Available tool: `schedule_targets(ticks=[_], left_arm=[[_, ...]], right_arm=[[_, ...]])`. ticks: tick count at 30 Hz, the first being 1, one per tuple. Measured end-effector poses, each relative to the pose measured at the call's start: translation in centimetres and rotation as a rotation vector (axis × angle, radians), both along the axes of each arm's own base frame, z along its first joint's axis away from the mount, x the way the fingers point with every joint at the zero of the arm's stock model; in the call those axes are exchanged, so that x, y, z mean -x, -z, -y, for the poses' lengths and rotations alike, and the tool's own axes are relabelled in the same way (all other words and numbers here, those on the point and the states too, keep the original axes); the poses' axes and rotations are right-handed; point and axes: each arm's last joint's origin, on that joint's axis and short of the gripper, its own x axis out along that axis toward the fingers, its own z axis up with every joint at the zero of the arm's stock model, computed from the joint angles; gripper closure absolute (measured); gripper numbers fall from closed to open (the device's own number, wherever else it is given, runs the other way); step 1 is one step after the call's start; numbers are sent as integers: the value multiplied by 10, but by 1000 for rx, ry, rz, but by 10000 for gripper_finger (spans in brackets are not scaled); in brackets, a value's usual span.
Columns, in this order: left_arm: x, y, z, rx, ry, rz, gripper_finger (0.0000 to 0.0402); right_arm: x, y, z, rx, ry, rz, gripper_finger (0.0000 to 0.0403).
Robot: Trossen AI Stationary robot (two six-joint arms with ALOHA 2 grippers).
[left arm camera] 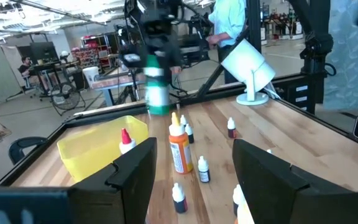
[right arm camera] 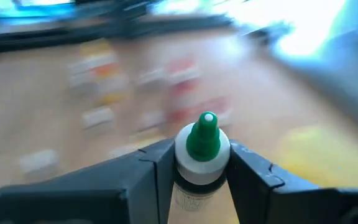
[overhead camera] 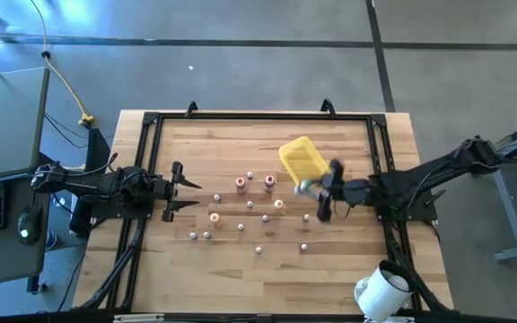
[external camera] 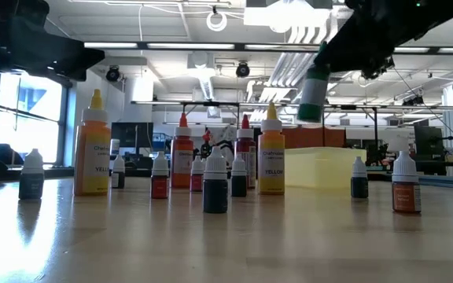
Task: Pick & Place food coloring
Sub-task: Put the large green food coloring bottle into the bin
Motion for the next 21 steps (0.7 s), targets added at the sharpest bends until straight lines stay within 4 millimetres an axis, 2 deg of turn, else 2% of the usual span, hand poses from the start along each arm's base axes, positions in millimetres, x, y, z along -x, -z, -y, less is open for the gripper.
schedule_targets(ticks=[4, 6, 12, 21], left_arm=[[0, 0, 0, -1, 0, 0, 192], [0, 0, 0, -1, 0, 0, 192], [0, 0, 0, -2, -1, 4, 192], [0, 0, 0, -2, -1, 4, 192]], right_arm=[[11, -15, 26, 266, 411, 24, 288], [13, -16, 40, 291, 544, 21, 288], [-1, 1, 81, 66, 439, -15, 288], [-21, 49, 132, -62, 495, -155, 288]])
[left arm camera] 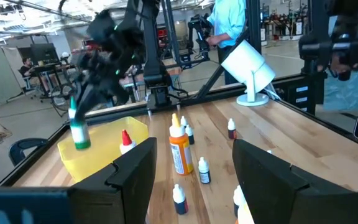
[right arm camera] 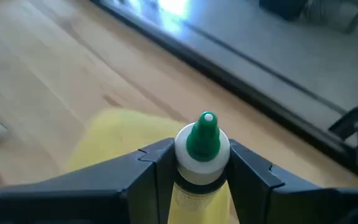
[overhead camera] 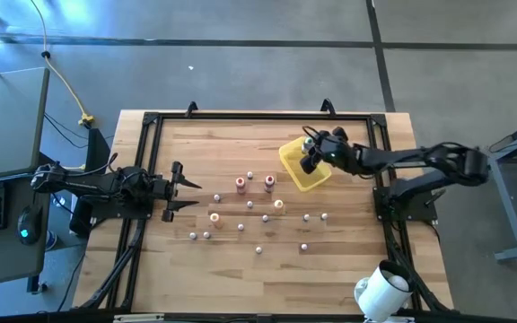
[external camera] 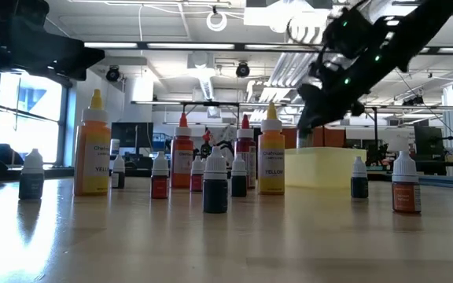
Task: Pick & Place food coloring
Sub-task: Put the large green food coloring bottle into the bin
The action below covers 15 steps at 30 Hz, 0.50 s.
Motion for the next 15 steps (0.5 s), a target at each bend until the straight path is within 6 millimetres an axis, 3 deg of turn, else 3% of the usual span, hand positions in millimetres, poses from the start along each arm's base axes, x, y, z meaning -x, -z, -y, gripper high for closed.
schedule_targets(ticks=[6, 15], left_arm=[[0, 0, 0, 0, 0, 0, 192], [0, 0, 0, 0, 0, 0, 192]], right_arm=[[-8, 23, 17, -14, 33, -35, 288], [-12, 32, 24, -3, 35, -58, 243]])
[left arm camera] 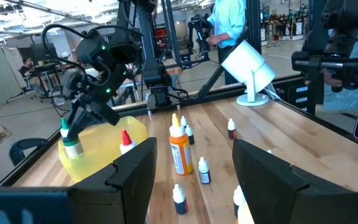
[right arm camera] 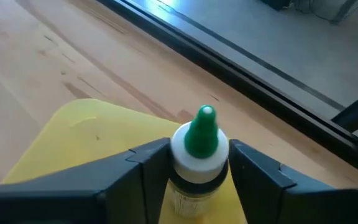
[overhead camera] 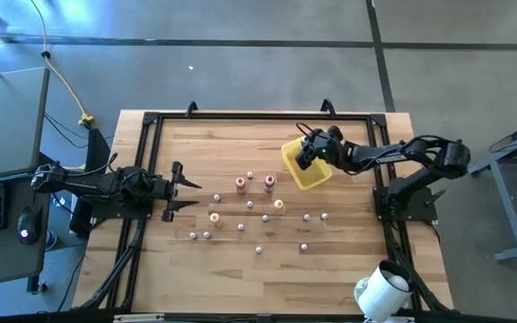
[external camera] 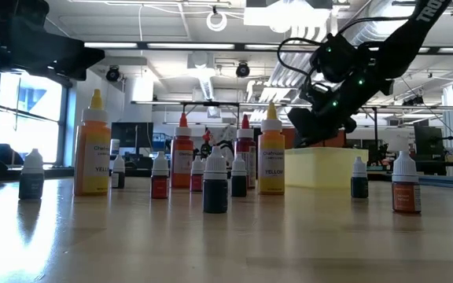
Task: Pick & Place food coloring
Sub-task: Put the large green food coloring bottle into the bin, then put the large yellow food coloring bottle into the bin
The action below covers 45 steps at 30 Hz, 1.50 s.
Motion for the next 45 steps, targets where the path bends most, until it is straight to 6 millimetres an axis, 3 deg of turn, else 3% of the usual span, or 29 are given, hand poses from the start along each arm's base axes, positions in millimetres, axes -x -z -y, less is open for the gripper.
schedule_targets(ticks=[4, 13, 19, 25, 31, 38, 45], left_arm=[[0, 0, 0, 0, 0, 0, 192], [0, 0, 0, 0, 0, 0, 192], [0, 0, 0, 0, 0, 0, 192], [0, 0, 0, 0, 0, 1, 192], [0, -1, 0, 1, 0, 6, 192], [0, -1, 0, 2, 0, 8, 192], [0, -1, 0, 2, 0, 9, 192]], right_arm=[[-1, -5, -2, 29, -33, 10, 227], [7, -53, -18, 169, -86, 163, 227], [1, -71, -50, 98, -397, 294, 227], [-15, -61, -103, 12, -683, 299, 226], [-26, -46, -137, -59, -769, 299, 226], [-40, -17, -148, -77, -799, 252, 226], [-44, -5, -148, -81, -783, 223, 226]])
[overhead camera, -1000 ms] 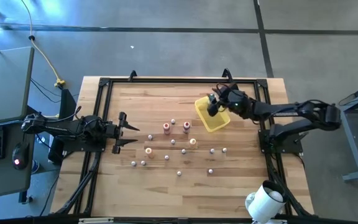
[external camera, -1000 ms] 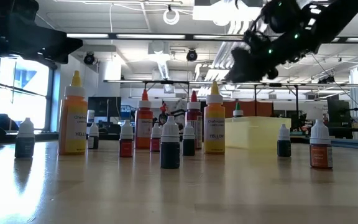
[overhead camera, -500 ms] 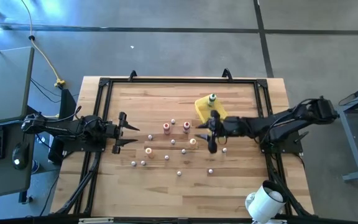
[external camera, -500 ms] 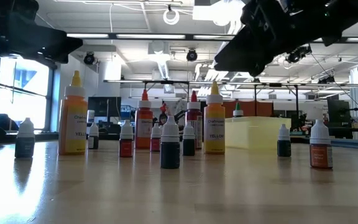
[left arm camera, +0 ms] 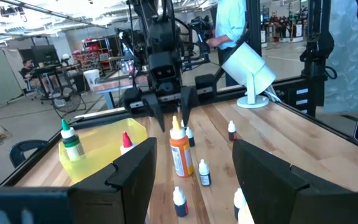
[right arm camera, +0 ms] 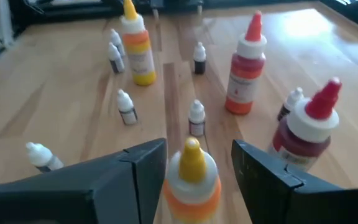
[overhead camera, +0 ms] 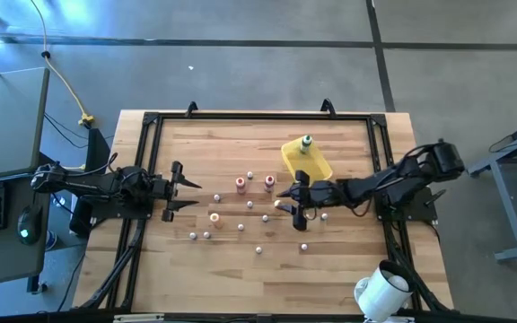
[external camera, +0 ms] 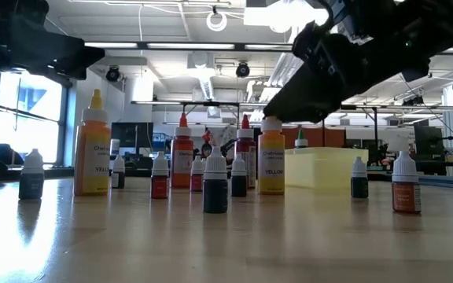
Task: Pick & Place food coloring
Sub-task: Put the large yellow food coloring bottle into the bin
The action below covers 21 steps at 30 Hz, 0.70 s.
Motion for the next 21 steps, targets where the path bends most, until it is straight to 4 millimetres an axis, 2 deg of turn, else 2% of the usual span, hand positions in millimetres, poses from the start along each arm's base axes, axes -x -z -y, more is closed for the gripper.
schedule_targets(ticks=[7, 14, 21], left_arm=[[0, 0, 0, 0, 0, 2, 192], [0, 0, 0, 0, 0, 1, 192], [0, 0, 0, 0, 0, 0, 192]], right_arm=[[-1, 10, 0, -18, 6, -39, 226], [-1, 10, 0, -10, 8, -40, 231], [-1, 10, 0, -50, 27, -37, 287]])
